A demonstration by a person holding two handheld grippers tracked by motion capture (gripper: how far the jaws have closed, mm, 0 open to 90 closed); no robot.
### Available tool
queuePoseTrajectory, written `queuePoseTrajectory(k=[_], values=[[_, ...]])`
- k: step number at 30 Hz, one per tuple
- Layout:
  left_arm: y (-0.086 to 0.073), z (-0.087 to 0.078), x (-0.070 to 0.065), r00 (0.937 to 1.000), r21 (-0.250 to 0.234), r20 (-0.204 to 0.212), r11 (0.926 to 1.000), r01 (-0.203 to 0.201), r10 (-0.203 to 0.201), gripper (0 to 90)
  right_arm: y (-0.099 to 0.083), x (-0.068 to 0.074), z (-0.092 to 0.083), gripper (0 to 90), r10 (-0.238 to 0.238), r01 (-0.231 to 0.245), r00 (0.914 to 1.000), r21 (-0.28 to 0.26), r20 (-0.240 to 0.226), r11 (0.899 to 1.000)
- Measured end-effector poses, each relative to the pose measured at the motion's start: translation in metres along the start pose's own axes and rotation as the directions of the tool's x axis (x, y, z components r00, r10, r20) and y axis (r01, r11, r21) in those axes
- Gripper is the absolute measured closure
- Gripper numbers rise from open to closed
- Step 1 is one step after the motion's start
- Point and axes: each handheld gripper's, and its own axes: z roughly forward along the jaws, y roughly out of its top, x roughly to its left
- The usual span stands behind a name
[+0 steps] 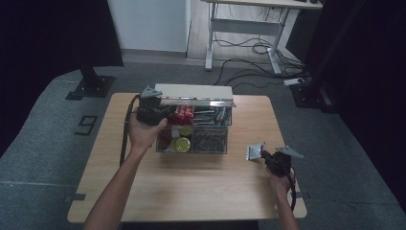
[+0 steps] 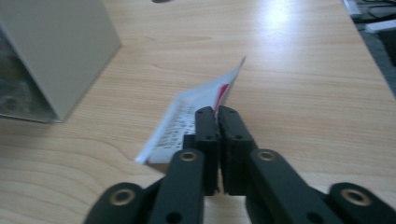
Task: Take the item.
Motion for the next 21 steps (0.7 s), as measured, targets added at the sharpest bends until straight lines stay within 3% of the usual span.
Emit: queuePoseTrajectory(k=[7, 11, 21], values=[[0.0, 0.0, 0.0, 1.0, -0.001, 0.001, 1.0, 0.0, 0.0, 90.0, -0.004, -0.001, 0.001, 60.7, -0.01, 0.007, 0.9961, 0.03, 0.088, 1.0], [0.0, 0.001, 0.0, 1.0, -0.001, 0.0, 1.0, 0.001, -0.001, 90.0, -0.004, 0.002, -0.002, 52.4, 0.0, -0.001, 0.9955, 0.014, 0.095, 1.0], [0.0, 0.0, -0.001, 1.0, -0.002, 0.005, 1.0, 0.001, -0.001, 90.0, 0.0, 0.012, -0.016, 44.7, 0.007, -0.009, 0.9997, -0.072, -0.025, 0.997]])
